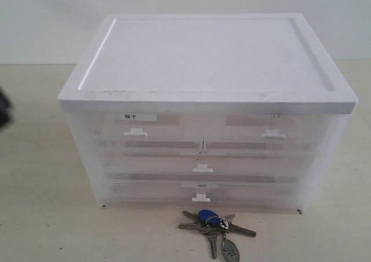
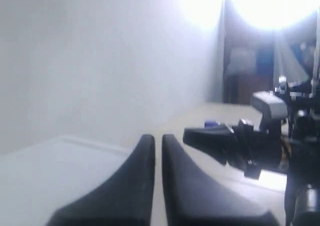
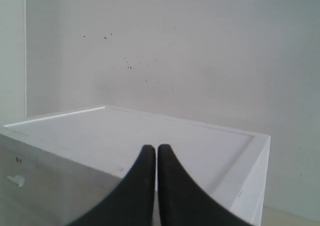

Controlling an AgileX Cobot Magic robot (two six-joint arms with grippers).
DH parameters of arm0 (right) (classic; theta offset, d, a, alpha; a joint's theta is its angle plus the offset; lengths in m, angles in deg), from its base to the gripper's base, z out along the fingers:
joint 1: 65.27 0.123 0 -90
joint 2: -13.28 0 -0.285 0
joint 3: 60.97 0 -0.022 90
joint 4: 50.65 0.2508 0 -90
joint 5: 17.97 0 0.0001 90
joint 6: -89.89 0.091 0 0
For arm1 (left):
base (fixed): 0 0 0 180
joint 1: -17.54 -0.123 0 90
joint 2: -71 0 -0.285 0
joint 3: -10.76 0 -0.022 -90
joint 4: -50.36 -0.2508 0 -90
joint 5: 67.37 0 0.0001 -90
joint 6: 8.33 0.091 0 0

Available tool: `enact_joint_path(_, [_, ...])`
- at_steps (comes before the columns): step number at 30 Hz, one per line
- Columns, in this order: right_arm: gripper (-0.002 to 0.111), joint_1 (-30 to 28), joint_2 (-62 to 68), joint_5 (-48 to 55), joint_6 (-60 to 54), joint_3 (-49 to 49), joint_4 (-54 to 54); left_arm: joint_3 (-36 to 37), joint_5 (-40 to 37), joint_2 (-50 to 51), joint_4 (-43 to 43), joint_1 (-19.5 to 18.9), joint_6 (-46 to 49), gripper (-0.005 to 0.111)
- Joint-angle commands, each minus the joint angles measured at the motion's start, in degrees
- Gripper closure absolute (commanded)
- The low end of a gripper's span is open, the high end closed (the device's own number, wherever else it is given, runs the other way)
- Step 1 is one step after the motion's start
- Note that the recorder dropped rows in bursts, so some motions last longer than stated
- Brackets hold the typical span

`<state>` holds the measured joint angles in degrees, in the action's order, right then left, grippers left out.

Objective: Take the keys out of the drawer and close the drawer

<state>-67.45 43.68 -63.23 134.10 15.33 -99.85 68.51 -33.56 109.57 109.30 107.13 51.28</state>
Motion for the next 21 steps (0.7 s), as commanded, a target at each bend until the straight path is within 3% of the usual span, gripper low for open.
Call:
enact_joint_path(1, [0.108, 0.05, -0.19, 0.33, -0.11, 0.20, -0.08, 4.42, 0.42, -12.86, 0.84, 0.27, 0.58, 0.102])
enact_joint_path(9, [0.108, 0.05, -0.19, 0.69, -0.11, 0.20, -0.08, 12.34, 1.08, -27.35, 0.84, 0.27, 3.79, 0.102])
enact_joint_path(21, [0.108, 0.05, -0.19, 0.59, 0.00, 0.20, 0.06, 14.13, -3.41, -30.78, 0.52, 0.27, 3.79, 0.102])
